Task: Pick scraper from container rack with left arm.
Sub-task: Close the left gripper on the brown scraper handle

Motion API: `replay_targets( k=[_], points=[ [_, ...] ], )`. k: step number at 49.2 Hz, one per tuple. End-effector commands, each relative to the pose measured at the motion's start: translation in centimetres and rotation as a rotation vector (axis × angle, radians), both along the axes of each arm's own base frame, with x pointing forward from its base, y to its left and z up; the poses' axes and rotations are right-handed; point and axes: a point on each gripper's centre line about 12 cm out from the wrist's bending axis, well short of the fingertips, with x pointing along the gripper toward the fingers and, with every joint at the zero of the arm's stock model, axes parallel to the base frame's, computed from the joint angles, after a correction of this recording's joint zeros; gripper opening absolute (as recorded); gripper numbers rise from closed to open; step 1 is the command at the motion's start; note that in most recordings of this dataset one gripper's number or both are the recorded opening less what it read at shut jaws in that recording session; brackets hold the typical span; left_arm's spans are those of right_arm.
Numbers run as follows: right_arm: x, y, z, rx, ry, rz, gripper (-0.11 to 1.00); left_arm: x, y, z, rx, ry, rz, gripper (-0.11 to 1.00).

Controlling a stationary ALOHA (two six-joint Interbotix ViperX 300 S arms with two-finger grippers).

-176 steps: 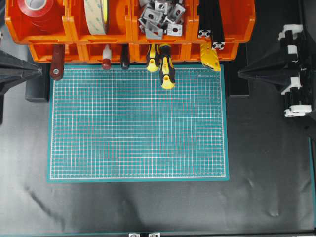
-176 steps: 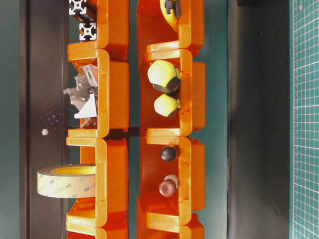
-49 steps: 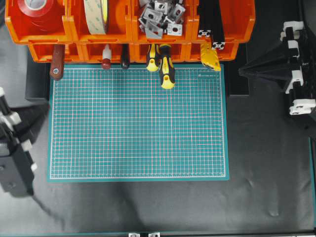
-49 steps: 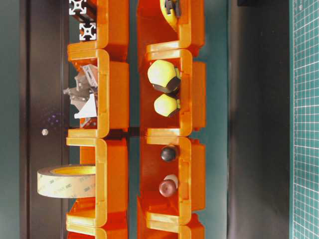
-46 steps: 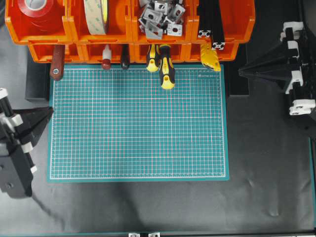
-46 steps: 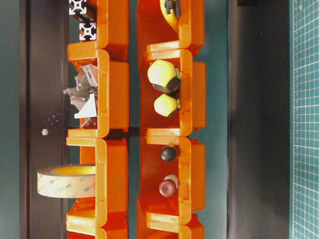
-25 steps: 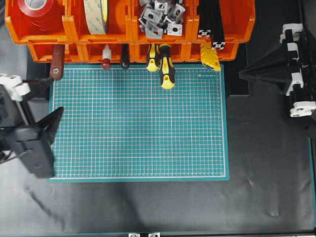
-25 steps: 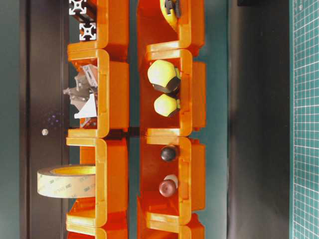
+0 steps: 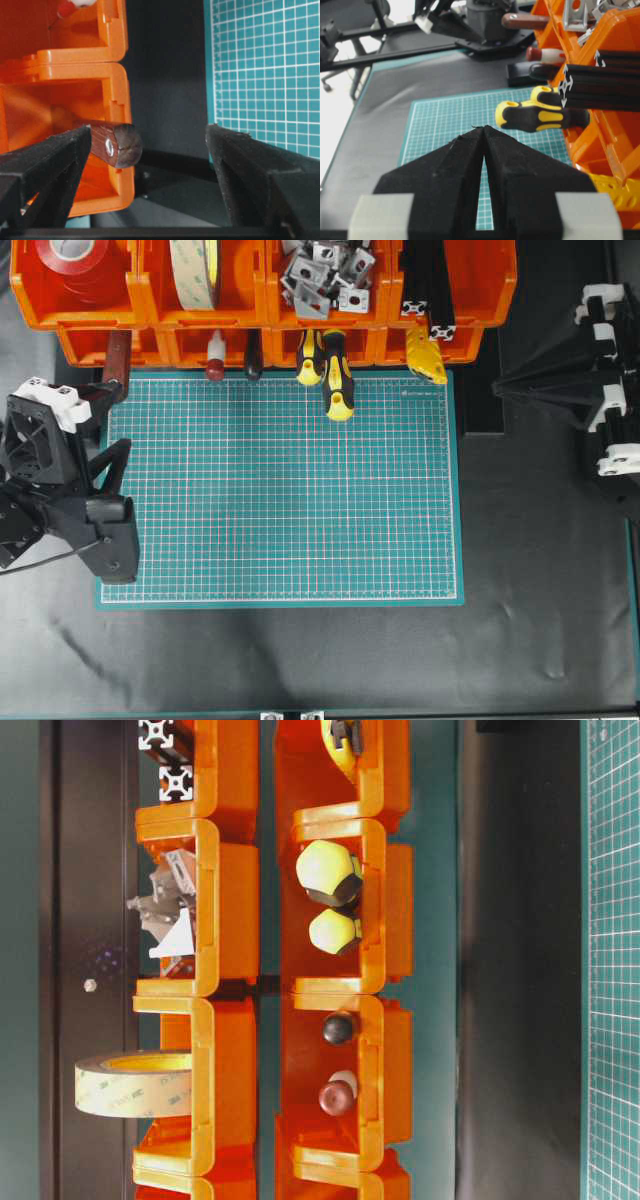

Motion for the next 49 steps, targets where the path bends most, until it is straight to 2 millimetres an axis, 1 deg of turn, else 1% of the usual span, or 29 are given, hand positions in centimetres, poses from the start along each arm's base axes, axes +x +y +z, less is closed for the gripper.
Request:
replay_targets(
  k=[1,7,17,28,36,39,42,45,49],
  points=[
    [0.0,0.0,0.4,-0.001,-0.011,0.002,0.01,0.1,0.3,0.5,-0.003,-0.019,0.006,0.90],
    [-0.1,0.0,0.4,-0.001,-0.017,0.001,0.01,0.3,0.5,0.3,-0.008,-0.018,0.010,0.90],
    [-0.2,0.0,0.6,-0.001,-0.031,0.002,0.01,0.2,1.5,-0.2,-0.020,-0.016,0.017,0.90],
    [-0.4,0.0,0.7,-0.001,-0.032,0.002,0.01,0.3,1.8,-0.2,-0.028,-0.021,0.023,0.89],
    [-0.4,0.0,0.6,0.000,-0.032,0.001,0.01,0.7,2.4,-0.2,-0.046,-0.030,0.030,0.84],
    [-0.4,0.0,0.6,0.000,-0.035,0.001,0.01,0.8,2.7,-0.2,-0.049,-0.034,0.036,0.80],
    [-0.4,0.0,0.7,-0.001,-0.037,0.002,0.01,0.9,2.8,-0.1,-0.051,-0.036,0.043,0.70],
    [-0.4,0.0,0.6,-0.001,-0.035,0.002,0.01,0.9,2.9,-0.1,-0.047,-0.031,0.042,0.56],
    [-0.4,0.0,0.7,0.000,-0.037,0.001,0.01,0.9,2.9,-0.1,-0.045,-0.029,0.040,0.33]
  ],
)
